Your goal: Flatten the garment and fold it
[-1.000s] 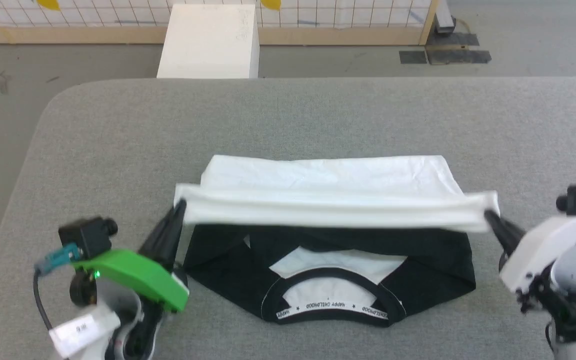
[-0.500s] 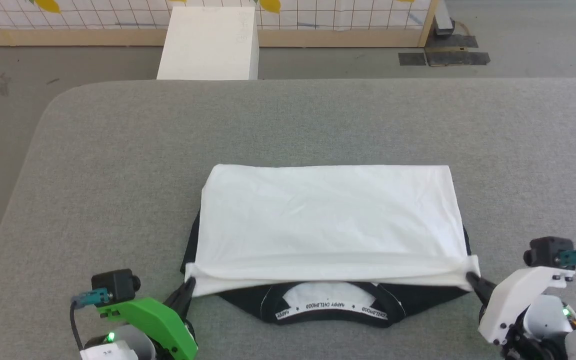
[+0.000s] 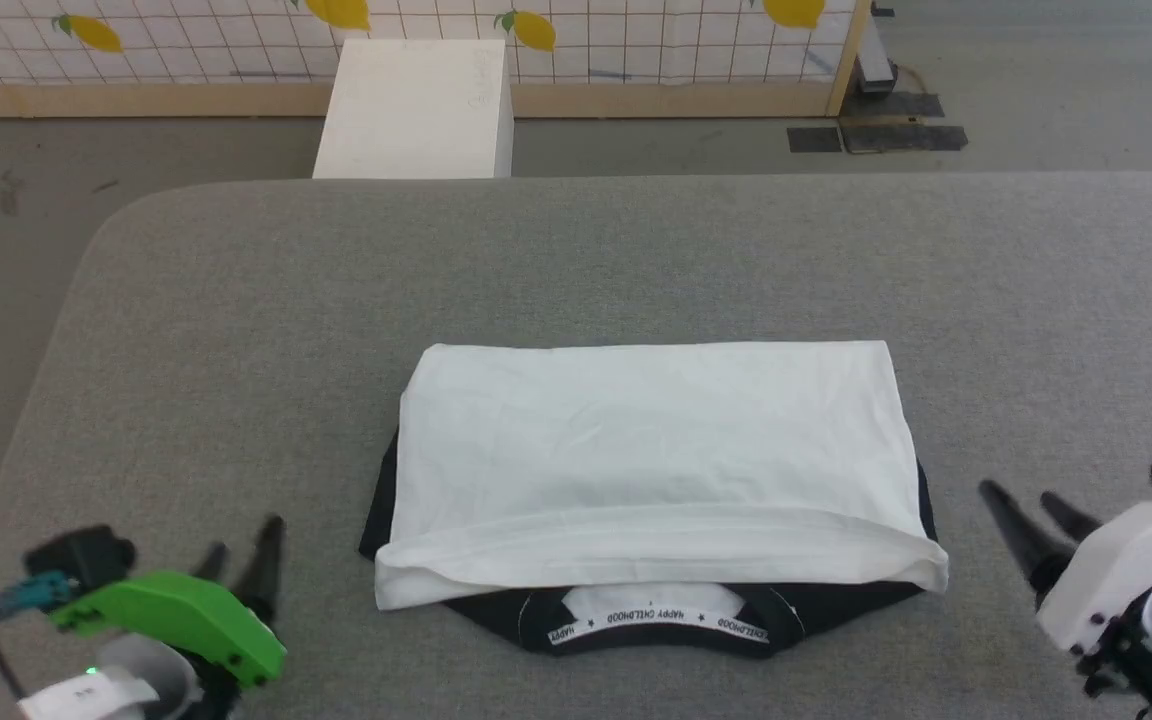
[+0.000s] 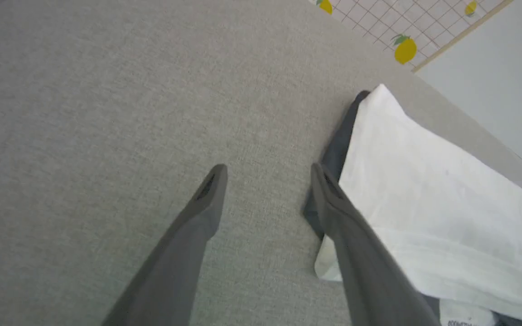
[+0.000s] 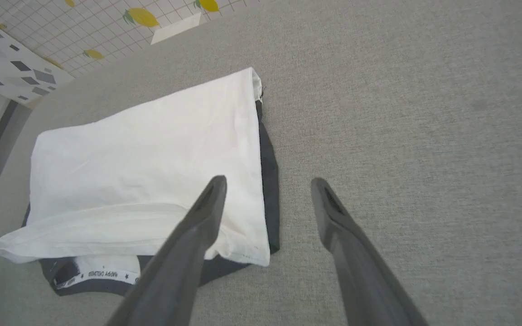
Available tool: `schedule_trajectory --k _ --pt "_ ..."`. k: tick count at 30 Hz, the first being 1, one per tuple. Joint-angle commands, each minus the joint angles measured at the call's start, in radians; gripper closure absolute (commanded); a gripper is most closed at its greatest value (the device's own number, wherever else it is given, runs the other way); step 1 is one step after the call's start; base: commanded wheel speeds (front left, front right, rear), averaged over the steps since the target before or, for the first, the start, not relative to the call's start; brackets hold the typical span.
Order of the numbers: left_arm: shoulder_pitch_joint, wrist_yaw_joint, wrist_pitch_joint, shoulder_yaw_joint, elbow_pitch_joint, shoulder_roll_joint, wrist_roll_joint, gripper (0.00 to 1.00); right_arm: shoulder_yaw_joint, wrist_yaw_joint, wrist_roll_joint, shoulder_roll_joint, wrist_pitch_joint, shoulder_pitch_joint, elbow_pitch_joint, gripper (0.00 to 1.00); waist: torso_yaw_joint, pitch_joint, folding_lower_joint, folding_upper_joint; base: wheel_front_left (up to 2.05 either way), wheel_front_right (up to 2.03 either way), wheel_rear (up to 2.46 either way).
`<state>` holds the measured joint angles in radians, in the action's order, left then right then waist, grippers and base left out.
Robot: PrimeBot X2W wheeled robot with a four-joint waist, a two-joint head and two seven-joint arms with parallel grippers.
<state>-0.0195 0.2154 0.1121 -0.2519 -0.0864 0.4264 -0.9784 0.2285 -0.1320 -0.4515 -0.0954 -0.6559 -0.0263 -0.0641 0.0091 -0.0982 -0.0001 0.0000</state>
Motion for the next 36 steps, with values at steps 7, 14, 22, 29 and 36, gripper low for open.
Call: schedule_trajectory --k 7,14,22,29,36 --pt "-0.062 -0.008 -0.228 0.082 0.144 0.040 0.111 0.00 -0.012 0.001 -0.011 -0.094 -0.114 -0.129 0.005 0.00 0.006 -0.046 0.0001 0.0000 0.00 0.00 0.00" --pt "-0.143 -0.041 -0.371 0.094 0.199 0.018 0.346 0.00 -0.100 0.001 -0.082 -0.167 -0.247 -0.223 0.120 0.00 0.030 -0.119 0.0001 0.0000 0.00 0.00 0.00" --pt "-0.149 -0.121 -0.374 0.170 0.255 -0.100 0.546 0.00 -0.179 0.001 -0.126 -0.207 -0.280 -0.279 0.204 0.00 0.063 -0.204 0.0001 0.0000 0.00 0.00 0.00" --pt "-0.156 -0.185 -0.374 0.222 0.236 -0.173 0.593 0.00 -0.251 0.001 -0.154 -0.205 -0.251 -0.308 0.252 0.00 0.083 -0.248 0.0001 0.0000 0.00 0.00 0.00" --pt "-0.156 -0.239 -0.374 0.263 0.219 -0.224 0.634 0.00 -0.327 0.001 -0.196 -0.193 -0.223 -0.330 0.278 0.00 0.088 -0.253 0.0001 0.0000 0.00 0.00 0.00"
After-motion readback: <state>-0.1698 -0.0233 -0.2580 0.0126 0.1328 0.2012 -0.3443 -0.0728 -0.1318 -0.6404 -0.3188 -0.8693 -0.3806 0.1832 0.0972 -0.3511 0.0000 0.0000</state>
